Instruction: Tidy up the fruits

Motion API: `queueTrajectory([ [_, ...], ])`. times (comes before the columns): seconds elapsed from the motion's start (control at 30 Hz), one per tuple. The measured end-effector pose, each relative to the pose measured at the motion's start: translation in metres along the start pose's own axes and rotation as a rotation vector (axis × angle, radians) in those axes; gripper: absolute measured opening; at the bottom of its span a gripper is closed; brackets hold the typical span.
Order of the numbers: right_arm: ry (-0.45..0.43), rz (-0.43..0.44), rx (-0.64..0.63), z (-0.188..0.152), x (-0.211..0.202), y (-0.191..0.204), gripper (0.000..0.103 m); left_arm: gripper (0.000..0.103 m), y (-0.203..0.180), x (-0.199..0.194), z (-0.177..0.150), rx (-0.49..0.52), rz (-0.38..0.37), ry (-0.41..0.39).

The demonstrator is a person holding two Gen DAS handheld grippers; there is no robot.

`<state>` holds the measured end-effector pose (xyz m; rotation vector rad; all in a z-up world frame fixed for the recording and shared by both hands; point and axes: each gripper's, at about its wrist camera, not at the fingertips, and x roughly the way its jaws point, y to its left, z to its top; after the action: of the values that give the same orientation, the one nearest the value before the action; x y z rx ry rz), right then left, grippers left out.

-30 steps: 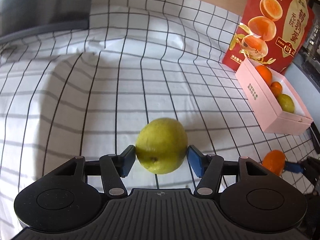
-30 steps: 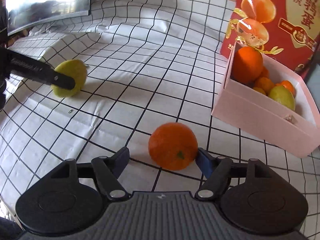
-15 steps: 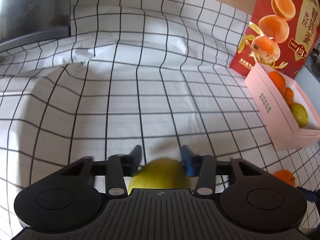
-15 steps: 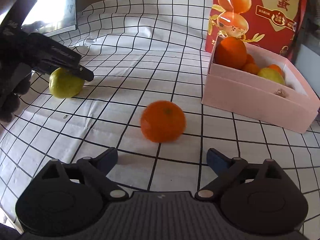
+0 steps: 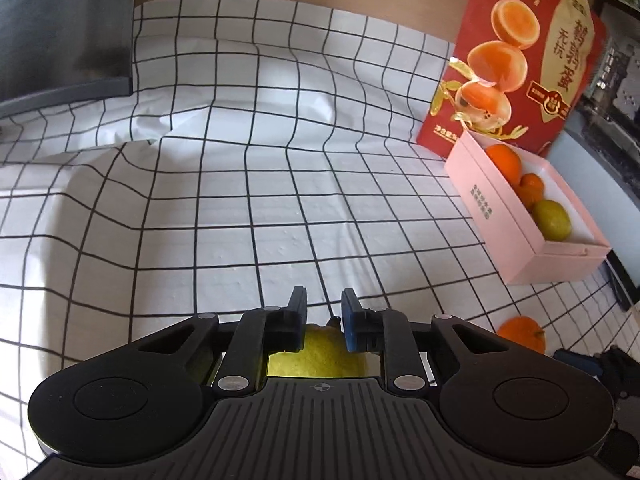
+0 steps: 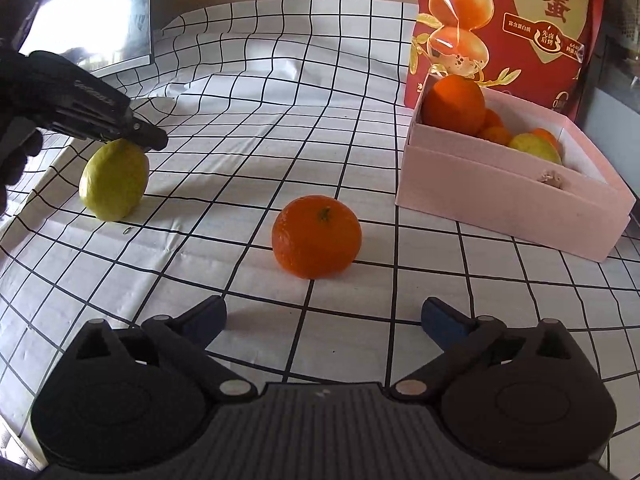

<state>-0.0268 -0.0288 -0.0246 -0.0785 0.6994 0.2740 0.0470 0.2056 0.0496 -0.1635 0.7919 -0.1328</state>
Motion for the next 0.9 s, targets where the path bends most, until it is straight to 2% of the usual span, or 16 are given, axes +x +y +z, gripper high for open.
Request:
queueTrajectory([
  [0.27,-0.004,-0.002,-0.001,0.0,-0.001,-0.001,0.103,0.023,-0.029,-0.012,-0.004,0.173,0.028,0.036],
  [0.47,-0.008,-0.002,-0.002,-0.001,-0.002,-0.001,0.103,0.023,-0.049,-0.016,-0.011,0.243,-0.077,0.068],
  [0.53,-0.009,-0.001,-0.003,-0.001,-0.002,-0.001,0.103,0.024,-0.055,-0.013,-0.013,0.279,-0.087,0.07],
  [0.63,-0.012,0.0,-0.003,-0.003,-0.003,-0.001,0.103,0.027,-0.059,-0.008,-0.016,0.33,-0.009,0.062],
  [0.7,-0.015,0.001,-0.003,-0.003,-0.004,-0.001,0.103,0.035,-0.057,-0.008,-0.015,0.332,0.032,0.047],
  [0.9,-0.022,-0.001,-0.001,-0.005,-0.005,-0.001,0.103,0.036,-0.05,-0.007,-0.011,0.32,0.083,0.048],
])
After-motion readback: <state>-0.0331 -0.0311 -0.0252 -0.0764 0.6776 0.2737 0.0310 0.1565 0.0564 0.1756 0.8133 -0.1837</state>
